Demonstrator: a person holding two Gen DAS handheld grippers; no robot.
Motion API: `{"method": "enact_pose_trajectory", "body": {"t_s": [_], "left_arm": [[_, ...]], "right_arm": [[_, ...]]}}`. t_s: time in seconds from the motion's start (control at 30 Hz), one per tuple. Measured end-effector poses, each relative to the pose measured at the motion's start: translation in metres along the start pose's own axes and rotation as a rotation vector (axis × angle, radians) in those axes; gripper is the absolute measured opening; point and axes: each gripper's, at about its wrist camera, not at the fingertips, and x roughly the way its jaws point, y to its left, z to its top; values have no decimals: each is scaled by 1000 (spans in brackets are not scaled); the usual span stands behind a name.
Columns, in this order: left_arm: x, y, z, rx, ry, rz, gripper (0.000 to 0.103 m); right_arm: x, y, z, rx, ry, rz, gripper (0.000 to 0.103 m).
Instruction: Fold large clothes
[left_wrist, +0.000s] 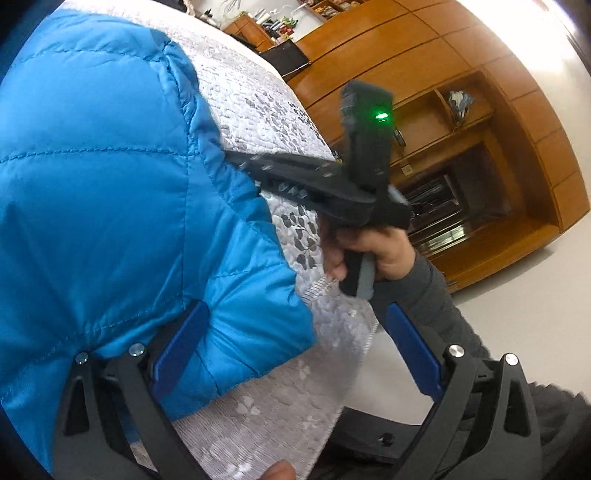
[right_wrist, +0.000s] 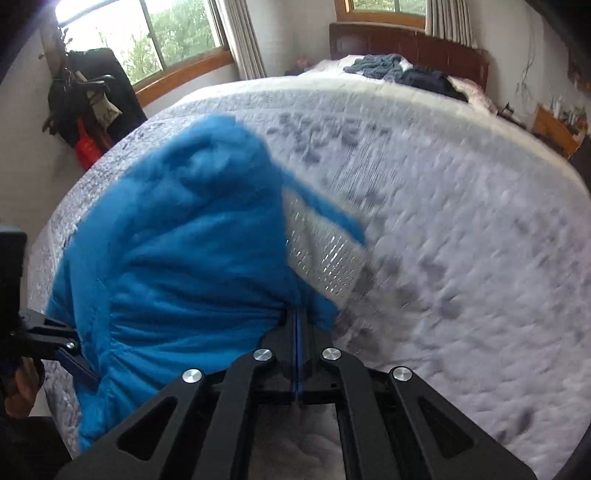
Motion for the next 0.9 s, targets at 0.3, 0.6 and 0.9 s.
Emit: {"method": "enact_pose_trajectory", "body": {"t_s": [0.3, 0.6, 0.9], "left_arm": [[-119, -5, -5, 10, -283, -41, 100], [-141, 54, -2, -179, -267, -111, 100], [-167, 50, -34, -167, -296, 47, 100]], "right_arm": [[-3, 44, 58, -48, -50, 93, 4], [-24, 31, 25, 40, -81, 120, 7], [-55, 80, -59, -110, -74, 65, 27]]}}
